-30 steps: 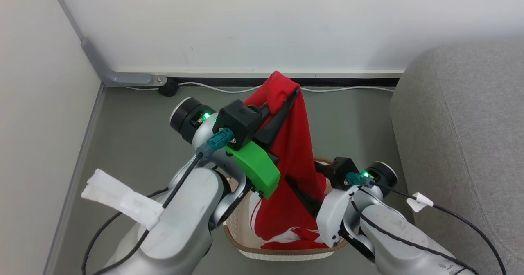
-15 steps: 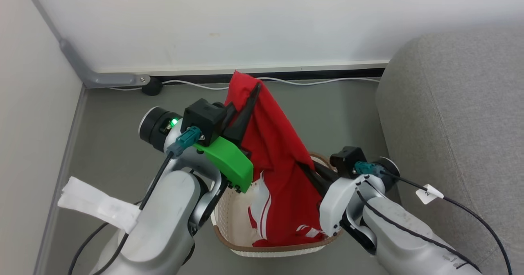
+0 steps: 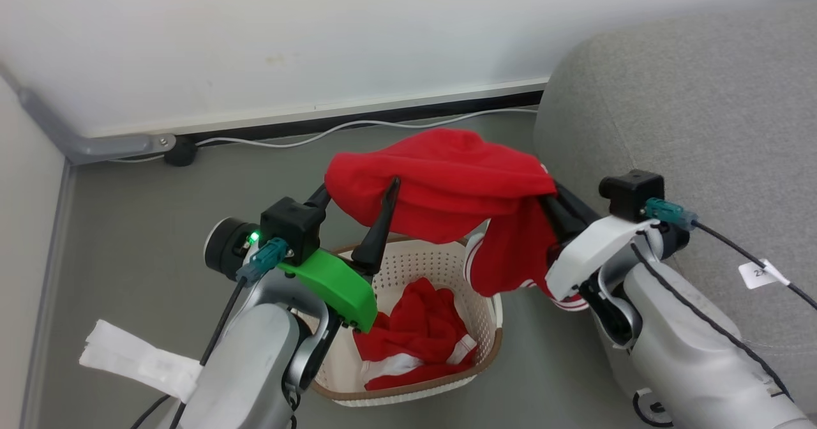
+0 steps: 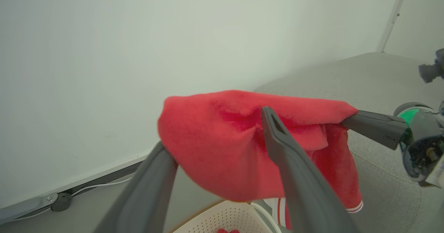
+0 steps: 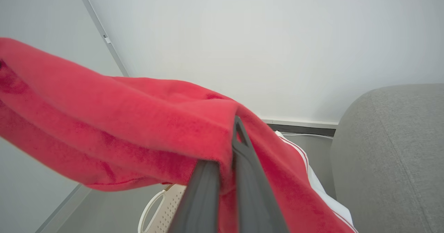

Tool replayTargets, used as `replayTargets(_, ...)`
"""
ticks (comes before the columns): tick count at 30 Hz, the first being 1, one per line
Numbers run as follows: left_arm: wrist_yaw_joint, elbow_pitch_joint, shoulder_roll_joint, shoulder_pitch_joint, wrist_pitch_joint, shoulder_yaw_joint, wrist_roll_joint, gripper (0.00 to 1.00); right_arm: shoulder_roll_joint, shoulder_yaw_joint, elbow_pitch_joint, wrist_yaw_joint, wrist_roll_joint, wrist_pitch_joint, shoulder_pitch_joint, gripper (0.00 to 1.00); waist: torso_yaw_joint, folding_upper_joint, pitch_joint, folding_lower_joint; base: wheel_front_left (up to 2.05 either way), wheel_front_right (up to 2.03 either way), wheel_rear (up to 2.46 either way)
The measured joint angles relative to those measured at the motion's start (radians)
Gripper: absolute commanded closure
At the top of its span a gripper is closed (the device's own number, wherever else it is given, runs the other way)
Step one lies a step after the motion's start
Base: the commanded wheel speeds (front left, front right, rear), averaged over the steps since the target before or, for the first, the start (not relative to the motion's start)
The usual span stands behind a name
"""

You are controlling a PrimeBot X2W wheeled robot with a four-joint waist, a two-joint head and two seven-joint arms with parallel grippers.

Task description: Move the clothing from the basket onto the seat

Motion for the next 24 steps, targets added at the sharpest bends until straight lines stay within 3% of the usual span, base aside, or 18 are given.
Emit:
replayTargets(12,0.0,0.03,0.017,0.085,-0.053,0.009,-0.033,0.0,-0.117,-0.146,-0.141,-0.069,-0.007,-0.001,0.02,1.0,-0.114,0.0,-0.001,0.0,0.0,0.0,0.0)
replayTargets(24,-0.016,0.018,0.017,0.119,-0.084,-0.018,-0.034,0.0,-0.17,-0.18,-0.225,-0.079,-0.031,-0.002,0.117,1.0,-0.236,0.0,-0.002,0.0,0.0,0.0,0.0)
